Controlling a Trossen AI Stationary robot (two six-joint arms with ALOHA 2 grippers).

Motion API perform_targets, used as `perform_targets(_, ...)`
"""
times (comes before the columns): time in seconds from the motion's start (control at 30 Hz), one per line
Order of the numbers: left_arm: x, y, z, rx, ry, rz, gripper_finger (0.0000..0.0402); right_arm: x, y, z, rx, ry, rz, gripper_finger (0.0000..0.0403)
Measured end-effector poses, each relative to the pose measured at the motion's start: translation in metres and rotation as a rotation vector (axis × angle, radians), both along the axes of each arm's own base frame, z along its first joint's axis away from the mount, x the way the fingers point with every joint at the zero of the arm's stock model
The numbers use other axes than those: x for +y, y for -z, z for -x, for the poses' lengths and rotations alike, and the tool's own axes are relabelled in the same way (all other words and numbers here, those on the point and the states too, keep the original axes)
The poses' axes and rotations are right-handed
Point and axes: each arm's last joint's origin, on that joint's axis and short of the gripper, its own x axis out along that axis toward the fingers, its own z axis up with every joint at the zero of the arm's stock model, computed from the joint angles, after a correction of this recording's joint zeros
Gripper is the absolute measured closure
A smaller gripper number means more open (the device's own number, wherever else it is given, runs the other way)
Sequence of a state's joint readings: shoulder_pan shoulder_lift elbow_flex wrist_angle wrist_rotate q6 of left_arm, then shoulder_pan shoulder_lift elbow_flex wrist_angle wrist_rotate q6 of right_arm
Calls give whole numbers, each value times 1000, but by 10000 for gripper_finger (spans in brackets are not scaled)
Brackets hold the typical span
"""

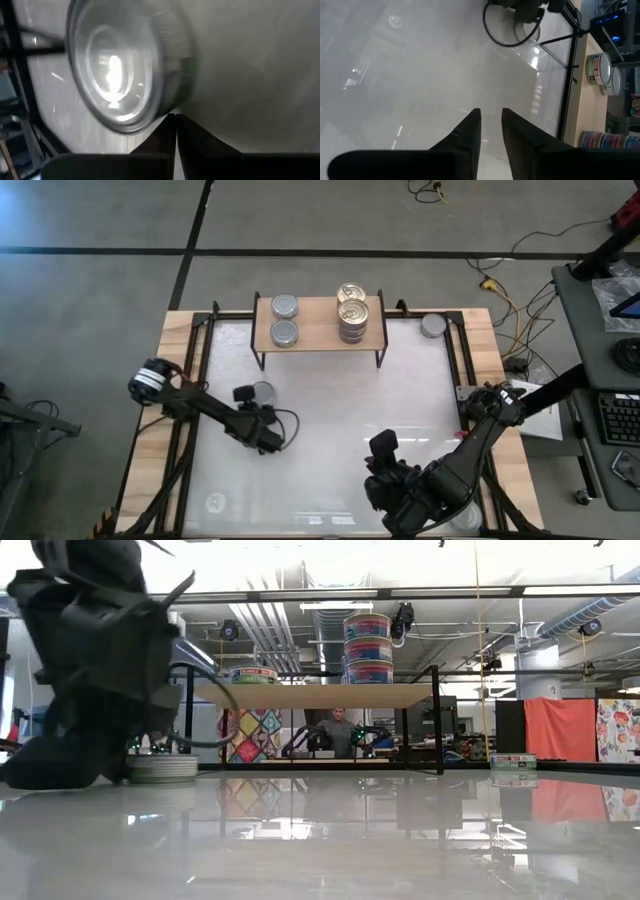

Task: Stack canned seafood by type on shelf
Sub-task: Stack the green tuna can on top of the other green tuna can on the shelf

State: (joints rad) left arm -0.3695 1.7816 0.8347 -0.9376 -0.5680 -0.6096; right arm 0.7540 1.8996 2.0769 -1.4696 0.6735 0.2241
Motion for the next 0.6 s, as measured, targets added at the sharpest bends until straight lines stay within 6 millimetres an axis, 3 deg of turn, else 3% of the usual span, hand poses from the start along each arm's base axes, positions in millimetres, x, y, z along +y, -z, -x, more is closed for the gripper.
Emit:
perform_targets(0.17,-16,-13,-33,-72,86,47,401,-1,0,1,16,1,15,321)
perform_targets(0.3,-21,-26,-44,-68,194,9,401,-1,0,1,15,1,14,314)
perform_targets(0.6,-8,-45,-22,-82,191,-24,401,-1,0,2,8,18,3,315)
